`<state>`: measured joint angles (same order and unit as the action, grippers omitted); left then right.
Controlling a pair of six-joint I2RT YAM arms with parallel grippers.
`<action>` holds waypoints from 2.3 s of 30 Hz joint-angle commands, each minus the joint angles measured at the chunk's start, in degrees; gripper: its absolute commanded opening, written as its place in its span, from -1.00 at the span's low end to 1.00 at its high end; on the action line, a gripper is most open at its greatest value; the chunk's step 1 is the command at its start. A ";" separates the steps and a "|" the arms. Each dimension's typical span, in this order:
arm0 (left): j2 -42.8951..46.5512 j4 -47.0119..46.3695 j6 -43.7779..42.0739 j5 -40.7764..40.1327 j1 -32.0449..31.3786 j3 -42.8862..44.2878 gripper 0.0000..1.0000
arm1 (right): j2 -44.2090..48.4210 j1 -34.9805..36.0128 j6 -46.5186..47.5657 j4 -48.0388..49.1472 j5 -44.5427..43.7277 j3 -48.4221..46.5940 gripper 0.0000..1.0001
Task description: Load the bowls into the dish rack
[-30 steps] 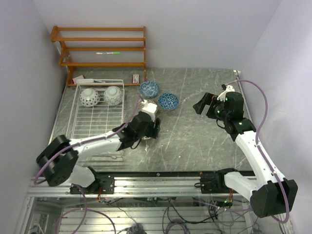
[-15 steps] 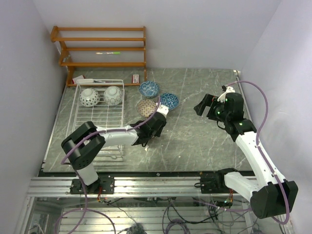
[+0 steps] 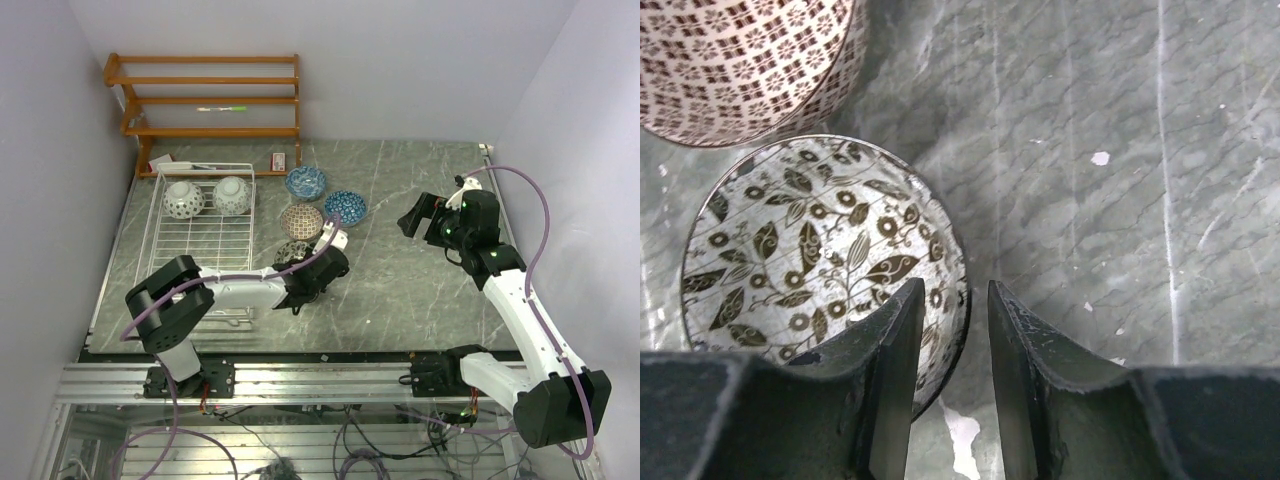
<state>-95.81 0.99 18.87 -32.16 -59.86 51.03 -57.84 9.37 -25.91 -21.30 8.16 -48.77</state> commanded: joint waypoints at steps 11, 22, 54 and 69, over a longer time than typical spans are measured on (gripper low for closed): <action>0.72 2.27 3.90 -8.89 -1.05 -3.12 -0.45 | 1.21 -0.54 0.30 0.28 0.07 -0.01 1.00; 0.20 2.18 3.90 -10.03 -1.05 -3.21 -0.47 | 1.95 -0.51 0.50 -0.32 -0.18 0.01 1.00; 39.67 -23.93 31.02 55.27 54.02 -16.93 -0.85 | 1.93 -0.54 0.25 -0.10 4.03 -2.07 1.00; 13.53 -88.79 66.81 70.74 71.74 -37.56 -0.85 | 2.54 -0.49 -0.12 1.06 4.90 -0.23 1.00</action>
<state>-75.46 -60.73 74.96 34.41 10.33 14.31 -55.96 9.32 -25.98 -21.30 12.64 -49.08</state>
